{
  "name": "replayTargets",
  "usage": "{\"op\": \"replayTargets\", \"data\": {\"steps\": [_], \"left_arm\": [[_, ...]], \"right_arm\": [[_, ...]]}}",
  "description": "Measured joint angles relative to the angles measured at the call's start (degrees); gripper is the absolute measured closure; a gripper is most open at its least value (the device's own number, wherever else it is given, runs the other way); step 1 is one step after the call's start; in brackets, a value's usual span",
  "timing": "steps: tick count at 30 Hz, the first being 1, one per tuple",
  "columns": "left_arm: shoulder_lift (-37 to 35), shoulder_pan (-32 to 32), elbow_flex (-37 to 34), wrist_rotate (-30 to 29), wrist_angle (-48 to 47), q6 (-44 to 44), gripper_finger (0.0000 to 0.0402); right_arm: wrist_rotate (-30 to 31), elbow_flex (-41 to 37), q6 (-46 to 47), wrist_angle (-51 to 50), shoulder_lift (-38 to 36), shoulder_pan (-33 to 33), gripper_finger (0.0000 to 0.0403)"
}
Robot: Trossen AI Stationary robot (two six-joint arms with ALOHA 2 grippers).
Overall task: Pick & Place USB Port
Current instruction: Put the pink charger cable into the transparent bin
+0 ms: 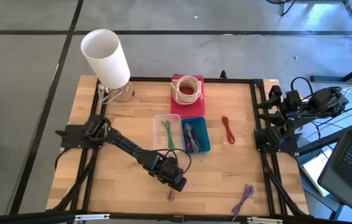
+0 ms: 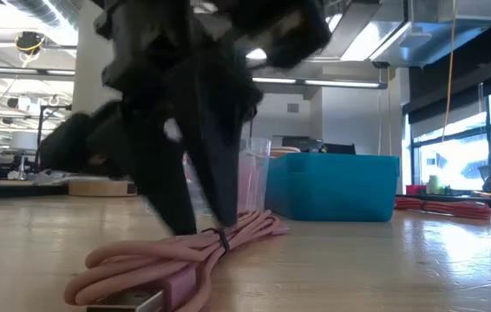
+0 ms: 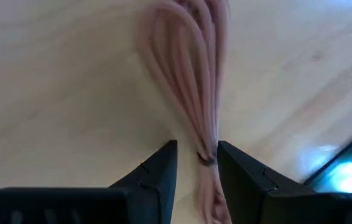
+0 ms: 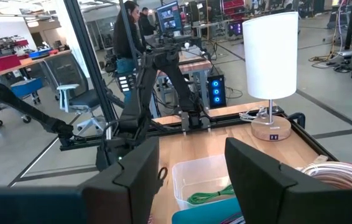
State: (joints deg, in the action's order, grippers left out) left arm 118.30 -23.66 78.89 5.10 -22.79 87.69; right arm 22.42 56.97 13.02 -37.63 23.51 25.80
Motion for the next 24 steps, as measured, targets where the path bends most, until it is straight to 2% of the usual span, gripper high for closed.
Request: {"op": "replayTargets", "data": {"steps": [10,12,16,24], "left_arm": [[3.1,0.1,0.2,0.6,3.1,-1.8,0.0298],[3.1,0.0,0.2,0.4,3.2,-2.4,0.0314],[2.8,-0.2,0.1,0.0,3.4,-2.5,0.0383],[-2.6,-3.4,-0.3,-4.6,2.9,0.0,0.0394]], "right_arm": [[0.0,0.0,0.0,0.0,0.0,0.0,0.0215],[0.0,0.0,0.0,0.0,0.0,0.0,0.0215],[0.0,0.0,0.0,0.0,0.0,0.0,0.0215],[0.0,0.0,-0.6,0.0,0.0,0.0,0.0215]]}}
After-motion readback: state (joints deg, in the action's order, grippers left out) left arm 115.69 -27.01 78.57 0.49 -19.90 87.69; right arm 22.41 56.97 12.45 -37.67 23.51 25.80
